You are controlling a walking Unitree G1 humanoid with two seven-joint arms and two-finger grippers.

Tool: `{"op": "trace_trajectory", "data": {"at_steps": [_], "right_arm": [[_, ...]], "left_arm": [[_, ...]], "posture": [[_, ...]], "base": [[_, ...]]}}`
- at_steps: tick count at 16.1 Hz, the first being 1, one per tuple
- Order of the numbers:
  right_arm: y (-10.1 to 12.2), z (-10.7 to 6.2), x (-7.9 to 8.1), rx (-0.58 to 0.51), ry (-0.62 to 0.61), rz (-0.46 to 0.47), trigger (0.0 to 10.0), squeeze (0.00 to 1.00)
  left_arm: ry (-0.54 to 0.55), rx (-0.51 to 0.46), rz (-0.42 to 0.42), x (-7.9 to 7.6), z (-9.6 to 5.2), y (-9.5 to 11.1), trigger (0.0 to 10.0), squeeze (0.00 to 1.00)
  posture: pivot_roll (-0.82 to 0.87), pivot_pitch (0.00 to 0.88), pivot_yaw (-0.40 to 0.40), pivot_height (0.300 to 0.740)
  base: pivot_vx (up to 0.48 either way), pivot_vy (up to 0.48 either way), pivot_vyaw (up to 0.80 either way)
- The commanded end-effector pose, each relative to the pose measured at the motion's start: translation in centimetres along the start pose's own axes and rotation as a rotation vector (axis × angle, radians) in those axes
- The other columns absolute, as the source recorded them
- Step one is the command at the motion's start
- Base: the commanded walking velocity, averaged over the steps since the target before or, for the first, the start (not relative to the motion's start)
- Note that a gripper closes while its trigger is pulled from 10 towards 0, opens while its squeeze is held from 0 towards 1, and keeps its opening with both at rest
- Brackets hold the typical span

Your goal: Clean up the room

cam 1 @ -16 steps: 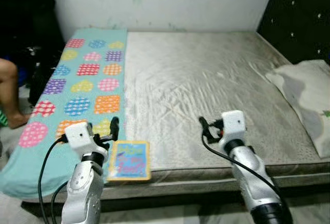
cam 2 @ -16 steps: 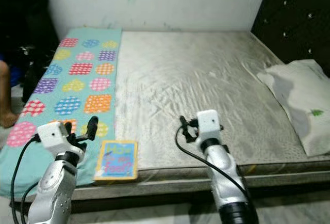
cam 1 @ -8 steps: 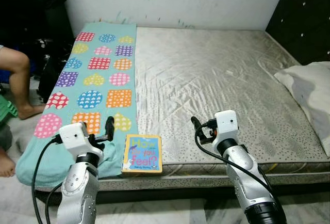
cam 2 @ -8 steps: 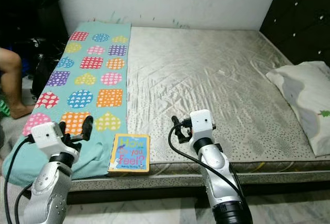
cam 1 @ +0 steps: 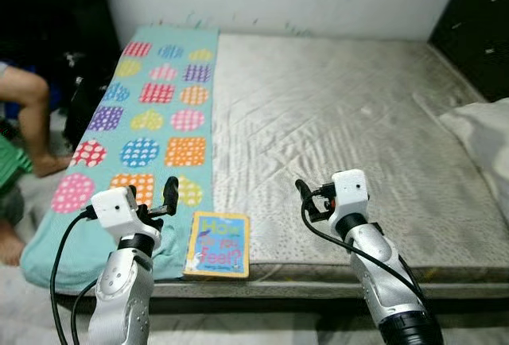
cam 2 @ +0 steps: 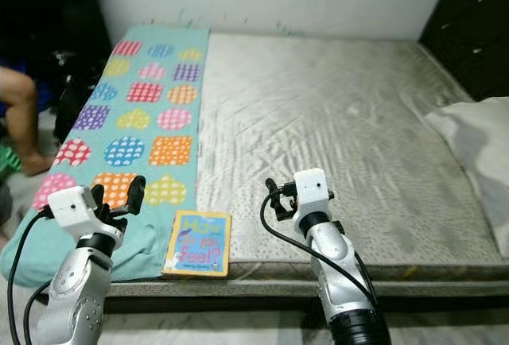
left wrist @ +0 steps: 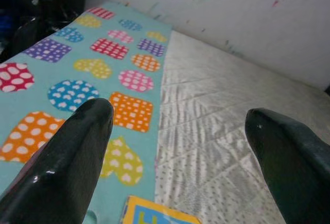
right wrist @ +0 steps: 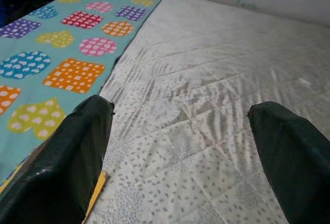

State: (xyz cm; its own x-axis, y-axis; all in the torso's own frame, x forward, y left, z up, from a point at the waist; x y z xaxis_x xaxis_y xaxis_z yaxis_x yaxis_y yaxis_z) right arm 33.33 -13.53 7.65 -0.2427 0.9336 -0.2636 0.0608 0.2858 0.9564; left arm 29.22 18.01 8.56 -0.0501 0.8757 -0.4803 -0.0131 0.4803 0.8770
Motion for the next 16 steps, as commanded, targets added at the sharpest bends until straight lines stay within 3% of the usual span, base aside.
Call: {"op": "trace_trajectory", "data": {"at_steps": [1, 6, 12, 16], "right_arm": [[0.0, -0.1, -0.2, -0.004, -0.006, 0.002, 10.0, 0.00], [0.0, 0.3, -1.4, 0.003, -0.036, -0.008, 10.0, 0.00], [0.2, 0.6, -1.3, -0.001, -0.036, -0.001, 10.0, 0.00], [0.1, 0.6, -1.2, 0.002, -0.027, -0.007, 10.0, 0.00]], "left_arm": [[-0.012, 0.004, 0.003, -0.2, 0.0, 0.1, 10.0, 0.00], [0.015, -0.001, -0.008, 0.2, 0.1, 0.2, 10.0, 0.00], [0.037, -0.004, -0.013, 0.4, 0.3, 0.3, 10.0, 0.00], [0.041, 0.005, -0.031, 0.3, 0.3, 0.1, 10.0, 0.00]], "posture": [[-0.07, 0.045, -0.037, 0.740], [-0.06, 0.051, -0.035, 0.740], [-0.06, 0.057, -0.031, 0.740], [-0.07, 0.061, -0.033, 0.740]], "base": [[0.349, 0.000, 0.00], [0.066, 0.000, 0.00], [0.000, 0.000, 0.00], [0.000, 0.149, -0.53]]}}
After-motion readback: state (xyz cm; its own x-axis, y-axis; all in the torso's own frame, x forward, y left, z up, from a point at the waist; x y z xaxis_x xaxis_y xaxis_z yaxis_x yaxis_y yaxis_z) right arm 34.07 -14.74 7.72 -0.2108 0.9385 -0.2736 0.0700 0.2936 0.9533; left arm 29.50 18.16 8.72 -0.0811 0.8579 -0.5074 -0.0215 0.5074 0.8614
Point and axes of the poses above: a point about 5 cm out from each wrist's last joint towards the gripper, its own z axis pointing out of the wrist towards the gripper, its own y axis along the axis of the wrist's last joint, x = y × z, the point moved 3 cm from there along z, pointing out of the wrist towards the gripper, and after that the axes turned 11 degrees about -z, right-handed, at the moved point
